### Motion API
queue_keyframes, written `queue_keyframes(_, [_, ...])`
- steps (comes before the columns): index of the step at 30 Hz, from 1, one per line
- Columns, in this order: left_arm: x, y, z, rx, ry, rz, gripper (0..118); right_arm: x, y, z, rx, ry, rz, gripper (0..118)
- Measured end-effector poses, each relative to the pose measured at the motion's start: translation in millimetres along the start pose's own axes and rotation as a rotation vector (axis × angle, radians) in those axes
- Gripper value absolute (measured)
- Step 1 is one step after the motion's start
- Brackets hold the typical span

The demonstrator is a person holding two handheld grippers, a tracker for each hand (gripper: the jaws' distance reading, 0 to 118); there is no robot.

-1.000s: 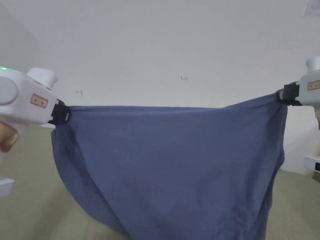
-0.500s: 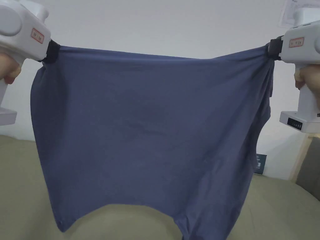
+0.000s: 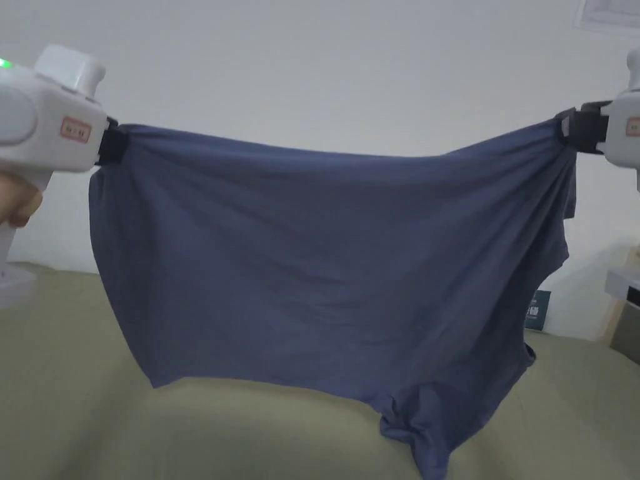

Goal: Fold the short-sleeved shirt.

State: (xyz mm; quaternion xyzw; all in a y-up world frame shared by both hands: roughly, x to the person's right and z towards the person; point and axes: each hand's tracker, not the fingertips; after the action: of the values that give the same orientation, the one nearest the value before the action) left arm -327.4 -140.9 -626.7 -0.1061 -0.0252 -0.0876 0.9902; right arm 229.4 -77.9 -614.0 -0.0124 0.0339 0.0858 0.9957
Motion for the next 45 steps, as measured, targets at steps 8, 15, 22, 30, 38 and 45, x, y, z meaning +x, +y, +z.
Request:
queue_keyframes(8, [23, -120, 75, -0.047, -0.055, 0.052, 3, -11, -114, 82, -0.139, 0.054, -0.087, 0])
queue_keyframes(15, [44, -224, 149, -0.13, -0.116, 0.169, 3, -30, -213, 182, -0.213, 0.082, -0.188, 0])
queue_keyframes(22, [64, -308, 214, -0.235, -0.22, 0.11, 3, -47, -296, 263, -0.344, 0.061, -0.219, 0])
queue_keyframes(30, [65, -360, 255, -0.266, -0.19, 0.138, 3, -52, -360, 330, -0.437, 0.053, -0.3, 0])
queue_keyframes(38, [69, -386, 276, -0.326, -0.189, 0.091, 3, -62, -391, 357, -0.514, 0.062, -0.273, 0])
queue_keyframes(45, [70, -401, 276, -0.398, -0.209, 0.109, 17, -62, -410, 346, -0.628, 0.066, -0.269, 5])
